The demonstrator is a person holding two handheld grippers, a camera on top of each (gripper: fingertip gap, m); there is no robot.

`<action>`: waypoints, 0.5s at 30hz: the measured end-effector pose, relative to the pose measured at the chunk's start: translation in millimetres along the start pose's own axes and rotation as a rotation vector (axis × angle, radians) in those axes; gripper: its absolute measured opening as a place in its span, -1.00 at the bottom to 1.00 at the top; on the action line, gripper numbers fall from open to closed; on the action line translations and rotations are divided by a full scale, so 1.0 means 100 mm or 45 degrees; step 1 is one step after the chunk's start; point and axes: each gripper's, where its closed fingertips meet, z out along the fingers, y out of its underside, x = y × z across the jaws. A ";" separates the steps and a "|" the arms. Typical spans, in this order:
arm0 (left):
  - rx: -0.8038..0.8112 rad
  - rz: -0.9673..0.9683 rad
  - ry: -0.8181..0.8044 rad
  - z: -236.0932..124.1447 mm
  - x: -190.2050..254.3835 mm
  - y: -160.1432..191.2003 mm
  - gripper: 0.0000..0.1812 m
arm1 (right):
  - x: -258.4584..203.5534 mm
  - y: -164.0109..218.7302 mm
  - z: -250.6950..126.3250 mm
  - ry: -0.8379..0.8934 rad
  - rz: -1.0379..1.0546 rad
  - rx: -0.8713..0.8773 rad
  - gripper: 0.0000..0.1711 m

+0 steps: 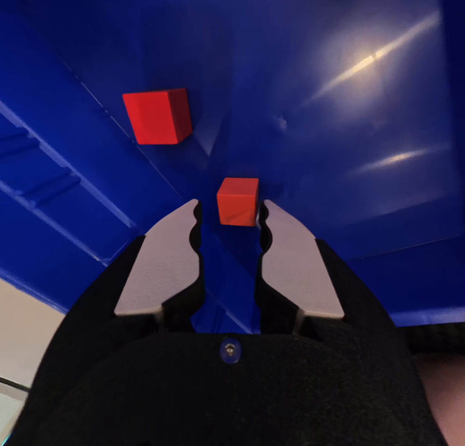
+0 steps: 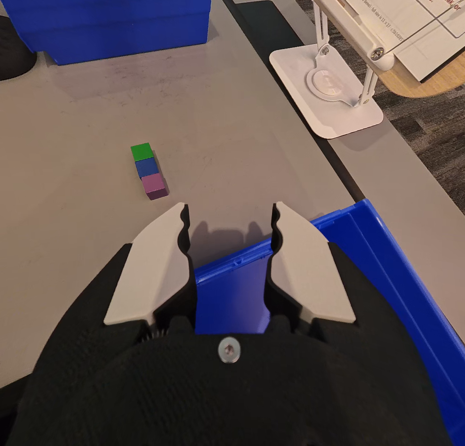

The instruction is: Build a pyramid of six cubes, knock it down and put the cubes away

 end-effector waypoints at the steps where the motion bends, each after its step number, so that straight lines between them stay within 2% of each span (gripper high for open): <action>1: -0.013 0.002 0.001 0.02 0.00 0.01 -0.57 | 0.00 0.00 0.00 0.001 0.000 0.000 -0.26; 2: -0.025 0.004 0.010 0.03 0.01 0.02 -0.66 | 0.00 0.00 0.00 0.000 0.001 0.000 -0.26; 5: -0.001 0.000 0.014 0.01 -0.01 0.01 -0.68 | 0.00 0.01 0.00 -0.002 0.001 -0.006 -0.26; 8: 0.094 0.028 -0.030 -0.17 -0.02 -0.03 -0.68 | 0.00 0.03 0.01 -0.003 0.003 -0.013 -0.26; 12: 0.388 0.150 -0.181 -0.78 0.07 -0.26 -0.69 | 0.01 0.04 0.03 -0.004 0.003 -0.021 -0.25; 15: 0.670 0.361 -0.206 -1.32 0.48 -0.49 -0.69 | 0.00 0.04 0.03 -0.005 0.001 -0.026 -0.26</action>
